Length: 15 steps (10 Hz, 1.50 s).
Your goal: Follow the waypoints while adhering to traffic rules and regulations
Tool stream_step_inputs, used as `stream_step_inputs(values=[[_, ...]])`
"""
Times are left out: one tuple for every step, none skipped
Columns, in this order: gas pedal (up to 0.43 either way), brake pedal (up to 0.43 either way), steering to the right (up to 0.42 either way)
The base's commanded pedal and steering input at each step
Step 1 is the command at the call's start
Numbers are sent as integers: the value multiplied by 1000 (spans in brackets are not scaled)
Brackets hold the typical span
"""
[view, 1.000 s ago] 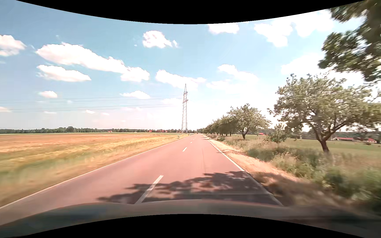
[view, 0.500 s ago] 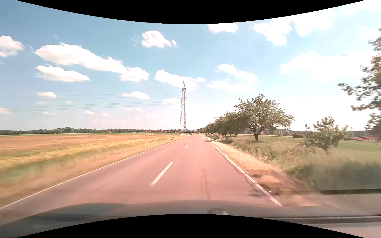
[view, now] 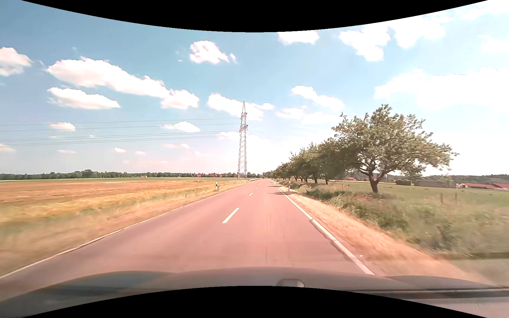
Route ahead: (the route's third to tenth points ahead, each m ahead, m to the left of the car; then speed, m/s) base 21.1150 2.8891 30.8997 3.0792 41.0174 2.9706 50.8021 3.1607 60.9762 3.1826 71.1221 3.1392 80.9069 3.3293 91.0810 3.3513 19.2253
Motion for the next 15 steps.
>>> stream_step_inputs(values=[[209,0,-2],[209,0,-2],[209,0,-3],[209,0,-2],[209,0,-2],[209,0,-2],[209,0,-2],[209,0,-2],[209,0,-2],[209,0,-3],[209,0,-2],[209,0,-2],[209,0,-1],[209,0,-1],[209,0,-1]])
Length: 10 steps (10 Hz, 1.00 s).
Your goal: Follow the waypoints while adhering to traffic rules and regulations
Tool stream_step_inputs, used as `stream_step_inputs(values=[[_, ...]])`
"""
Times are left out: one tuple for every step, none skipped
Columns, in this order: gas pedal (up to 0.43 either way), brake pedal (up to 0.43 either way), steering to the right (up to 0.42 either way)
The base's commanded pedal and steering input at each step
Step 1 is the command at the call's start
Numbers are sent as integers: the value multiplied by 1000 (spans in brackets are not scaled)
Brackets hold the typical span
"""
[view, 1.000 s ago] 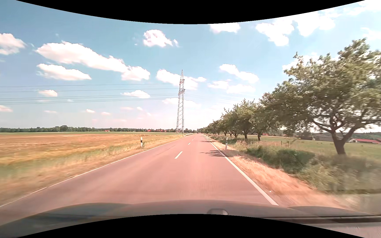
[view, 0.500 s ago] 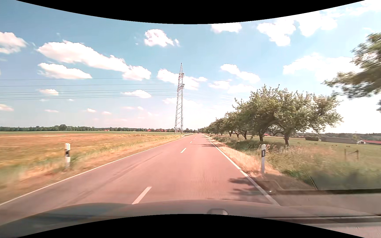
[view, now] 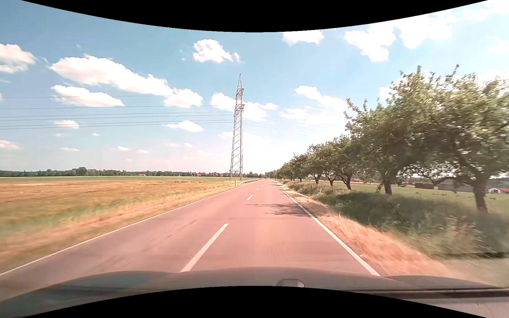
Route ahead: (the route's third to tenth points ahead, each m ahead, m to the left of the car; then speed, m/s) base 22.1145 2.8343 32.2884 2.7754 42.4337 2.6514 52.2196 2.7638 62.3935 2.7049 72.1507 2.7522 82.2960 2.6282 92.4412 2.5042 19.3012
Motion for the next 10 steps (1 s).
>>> stream_step_inputs(values=[[209,0,0],[209,0,0],[209,0,0],[209,0,0],[209,0,1],[209,0,1],[209,0,1],[209,0,1],[189,0,1],[157,0,1]])
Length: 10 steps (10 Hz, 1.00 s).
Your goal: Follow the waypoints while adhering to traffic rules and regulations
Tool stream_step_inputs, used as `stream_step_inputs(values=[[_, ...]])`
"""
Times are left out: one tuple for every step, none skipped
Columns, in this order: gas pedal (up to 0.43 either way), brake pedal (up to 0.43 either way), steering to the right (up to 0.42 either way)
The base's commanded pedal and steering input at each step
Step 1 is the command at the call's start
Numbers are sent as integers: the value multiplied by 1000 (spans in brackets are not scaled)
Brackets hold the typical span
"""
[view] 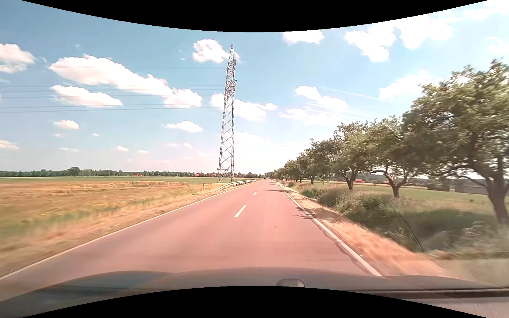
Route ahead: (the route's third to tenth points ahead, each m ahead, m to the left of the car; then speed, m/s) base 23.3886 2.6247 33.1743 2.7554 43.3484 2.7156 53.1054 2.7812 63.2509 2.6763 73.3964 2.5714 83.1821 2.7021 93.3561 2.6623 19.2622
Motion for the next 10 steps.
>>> stream_step_inputs(values=[[130,0,1],[118,0,1],[118,0,1],[98,0,0],[67,0,1],[59,0,1],[59,0,1],[47,0,1],[47,0,1],[47,0,0]])
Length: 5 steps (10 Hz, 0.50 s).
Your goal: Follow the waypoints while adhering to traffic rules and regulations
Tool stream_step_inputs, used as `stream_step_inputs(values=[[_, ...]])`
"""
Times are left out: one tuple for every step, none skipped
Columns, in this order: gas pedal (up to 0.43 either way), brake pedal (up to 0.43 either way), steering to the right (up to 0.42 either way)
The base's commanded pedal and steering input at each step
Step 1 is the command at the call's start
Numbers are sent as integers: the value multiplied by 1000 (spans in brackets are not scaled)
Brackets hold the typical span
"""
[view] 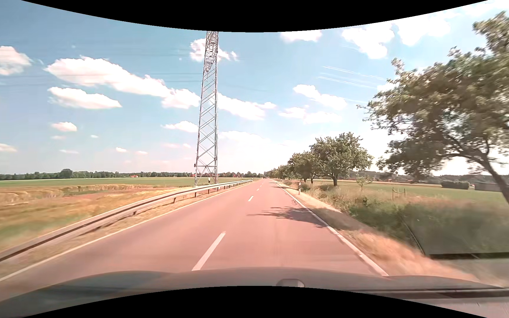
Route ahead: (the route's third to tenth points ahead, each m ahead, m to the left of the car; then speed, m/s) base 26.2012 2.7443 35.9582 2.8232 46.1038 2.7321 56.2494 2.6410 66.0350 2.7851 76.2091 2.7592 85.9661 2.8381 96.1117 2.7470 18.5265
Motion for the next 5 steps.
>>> stream_step_inputs(values=[[47,0,1],[39,0,0],[28,0,0],[0,0,0],[0,0,0]])
